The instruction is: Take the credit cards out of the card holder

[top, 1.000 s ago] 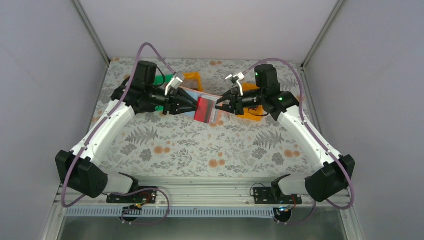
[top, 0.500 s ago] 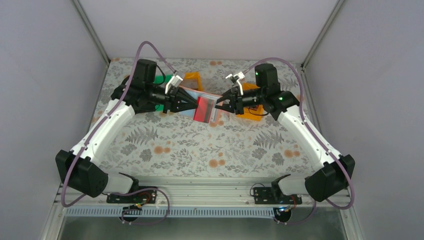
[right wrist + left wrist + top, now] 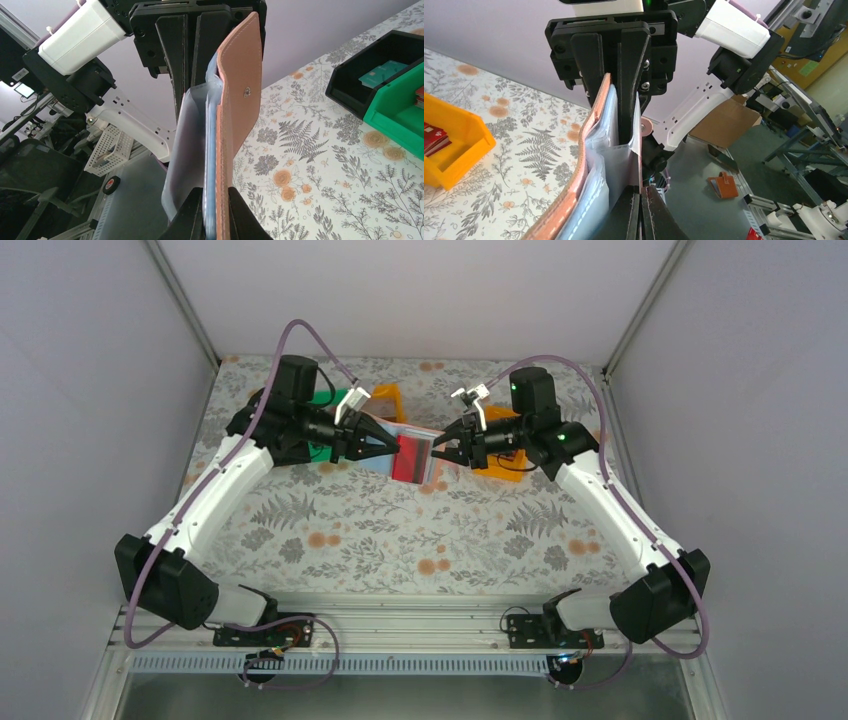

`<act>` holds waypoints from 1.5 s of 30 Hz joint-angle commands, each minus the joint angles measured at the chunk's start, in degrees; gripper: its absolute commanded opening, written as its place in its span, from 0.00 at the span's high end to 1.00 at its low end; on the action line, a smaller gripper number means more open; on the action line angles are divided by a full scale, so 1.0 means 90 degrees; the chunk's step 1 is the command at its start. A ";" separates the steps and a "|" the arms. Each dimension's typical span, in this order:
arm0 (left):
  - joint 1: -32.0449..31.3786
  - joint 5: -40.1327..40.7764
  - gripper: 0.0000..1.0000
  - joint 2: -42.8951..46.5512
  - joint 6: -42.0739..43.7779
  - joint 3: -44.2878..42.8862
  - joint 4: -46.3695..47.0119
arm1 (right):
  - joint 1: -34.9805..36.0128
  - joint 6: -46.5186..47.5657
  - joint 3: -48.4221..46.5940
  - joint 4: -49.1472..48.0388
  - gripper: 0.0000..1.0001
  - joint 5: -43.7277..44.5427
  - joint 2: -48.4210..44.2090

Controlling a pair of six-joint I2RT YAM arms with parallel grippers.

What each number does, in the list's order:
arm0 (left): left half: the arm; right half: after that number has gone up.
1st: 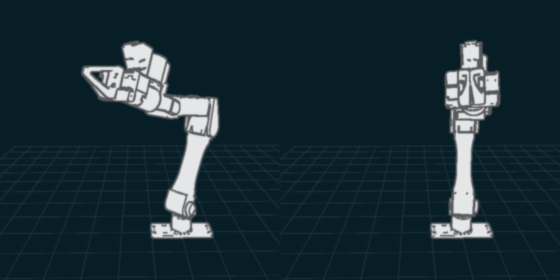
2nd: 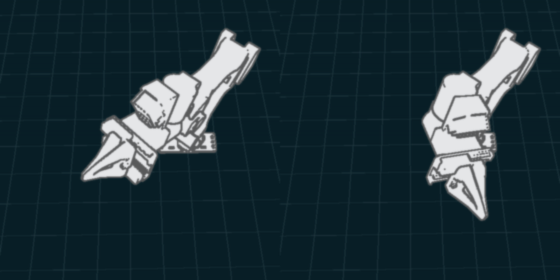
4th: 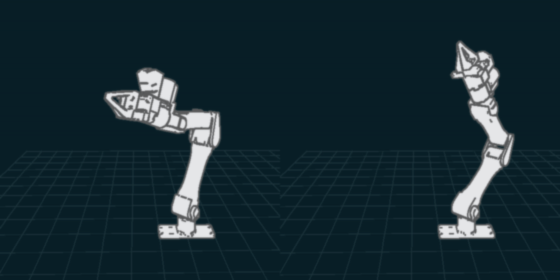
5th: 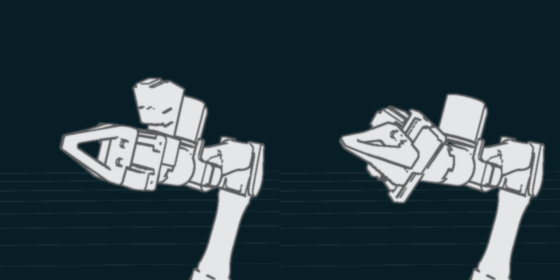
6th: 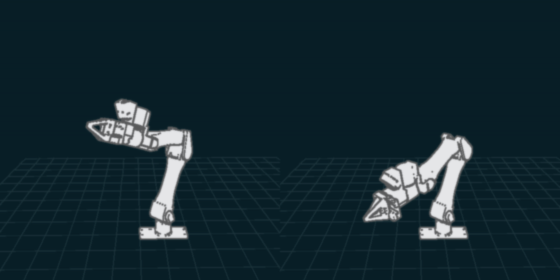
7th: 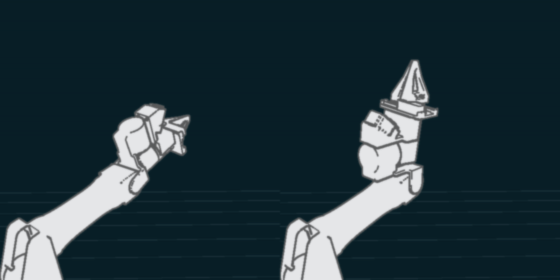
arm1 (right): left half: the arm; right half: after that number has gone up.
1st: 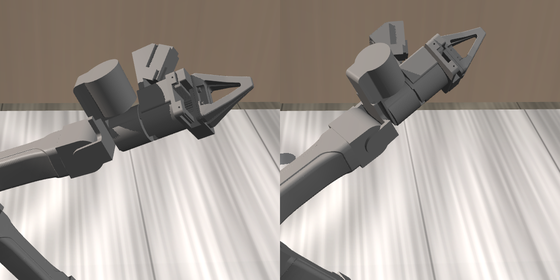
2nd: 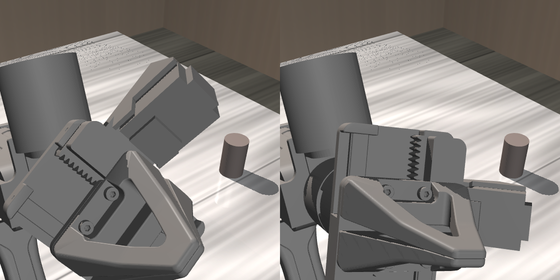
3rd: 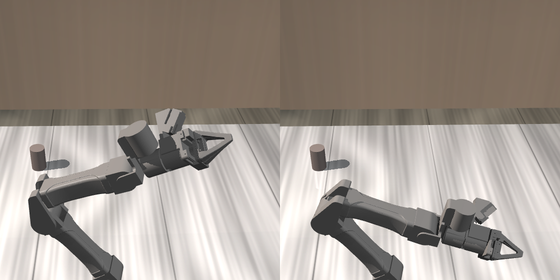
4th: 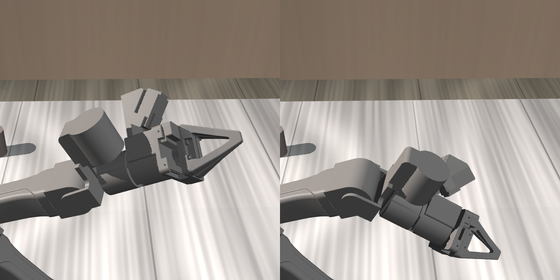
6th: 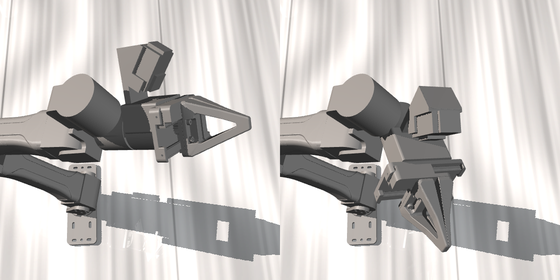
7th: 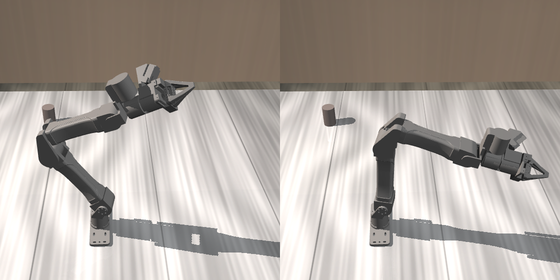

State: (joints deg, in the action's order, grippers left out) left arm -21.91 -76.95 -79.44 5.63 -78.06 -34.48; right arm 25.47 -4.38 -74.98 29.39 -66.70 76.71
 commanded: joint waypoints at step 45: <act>0.0319 0.3804 0.98 0.0260 0.1672 -0.1443 -0.1207 | 0.0452 -0.0834 0.2105 -0.1480 0.96 0.0300 0.1928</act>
State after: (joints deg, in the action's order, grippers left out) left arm -14.26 -52.34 -77.32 16.49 -92.07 -42.76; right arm 27.03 -10.46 -55.09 21.82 -62.98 88.01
